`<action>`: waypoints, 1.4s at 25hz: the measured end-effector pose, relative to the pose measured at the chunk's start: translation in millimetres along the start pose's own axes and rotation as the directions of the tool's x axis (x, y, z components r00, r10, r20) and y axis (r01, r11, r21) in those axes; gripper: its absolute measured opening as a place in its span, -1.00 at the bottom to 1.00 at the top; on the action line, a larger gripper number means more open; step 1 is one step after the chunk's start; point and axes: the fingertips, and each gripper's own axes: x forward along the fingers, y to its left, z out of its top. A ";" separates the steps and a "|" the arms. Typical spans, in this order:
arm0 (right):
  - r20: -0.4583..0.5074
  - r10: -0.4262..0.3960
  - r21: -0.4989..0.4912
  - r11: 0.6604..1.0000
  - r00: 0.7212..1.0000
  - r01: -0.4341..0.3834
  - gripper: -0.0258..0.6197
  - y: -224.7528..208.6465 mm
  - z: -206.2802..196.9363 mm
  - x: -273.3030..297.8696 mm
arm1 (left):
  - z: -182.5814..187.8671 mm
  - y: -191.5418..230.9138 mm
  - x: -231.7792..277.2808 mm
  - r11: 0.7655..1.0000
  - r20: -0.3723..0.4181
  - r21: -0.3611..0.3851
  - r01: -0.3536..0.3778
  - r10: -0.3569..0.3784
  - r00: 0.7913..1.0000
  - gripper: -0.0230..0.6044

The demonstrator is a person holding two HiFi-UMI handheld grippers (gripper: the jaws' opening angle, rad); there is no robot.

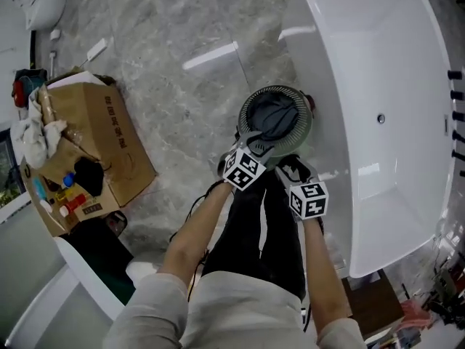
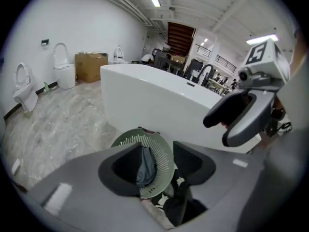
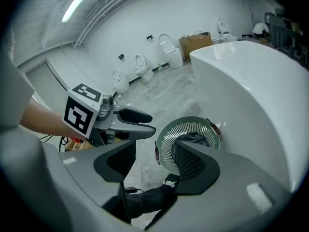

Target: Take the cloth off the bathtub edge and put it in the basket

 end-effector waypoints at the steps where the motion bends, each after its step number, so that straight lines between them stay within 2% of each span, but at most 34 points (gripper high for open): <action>1: -0.001 0.000 -0.009 1.000 1.000 0.000 -0.20 6.9 5.1 -8.1 | 4.6 -4.0 -12.3 1.000 0.010 -0.024 0.001 -0.001 1.000 -0.11; 4: 0.002 -0.007 -0.032 0.999 1.000 0.007 -0.20 21.4 17.5 -34.5 | 21.0 -19.0 -44.9 0.997 0.044 -0.082 0.006 -0.002 0.999 -0.11; 10: -0.029 -0.013 -0.088 0.996 0.999 0.010 -0.20 54.2 22.7 -80.9 | 32.4 -47.9 -103.9 0.996 0.047 -0.093 0.015 -0.010 0.999 -0.11; 13: -0.028 -0.045 -0.119 0.992 0.999 0.042 -0.20 61.8 29.1 -102.2 | 35.1 -57.1 -126.2 0.994 0.047 -0.105 0.019 -0.014 0.999 -0.11; 16: 0.004 -0.093 -0.077 0.993 0.996 0.093 -0.20 62.1 42.9 -124.0 | 45.2 -59.9 -144.8 0.988 0.072 -0.155 0.014 -0.003 0.997 -0.11; 18: 0.040 -0.088 -0.067 0.994 0.995 0.091 -0.20 69.2 52.5 -135.6 | 51.8 -63.5 -154.7 0.982 0.085 -0.188 0.015 0.001 0.996 -0.12; 21: 0.067 -0.086 -0.083 0.992 0.994 0.091 -0.20 72.9 58.9 -149.2 | 65.6 -73.2 -161.9 0.980 0.093 -0.194 0.045 -0.027 0.995 -0.12; 24: 0.140 -0.100 0.002 0.995 0.985 0.101 -0.20 71.4 71.9 -154.1 | 83.8 -68.8 -173.9 0.972 0.122 -0.221 0.078 -0.052 0.991 -0.12; 28: 0.233 -0.134 0.094 0.989 0.963 0.115 -0.20 66.3 90.5 -161.5 | 116.7 -65.8 -187.8 0.967 0.171 -0.238 0.088 -0.047 0.984 -0.11; 32: 0.278 -0.142 0.130 0.985 0.950 0.110 -0.20 63.1 95.5 -166.7 | 143.3 -76.7 -199.5 0.956 0.244 -0.273 0.109 -0.041 0.969 -0.12; 35: 0.285 -0.143 0.143 0.984 0.948 0.105 -0.20 61.4 106.1 -170.3 | 148.9 -76.0 -209.4 0.952 0.252 -0.279 0.124 -0.052 0.966 -0.12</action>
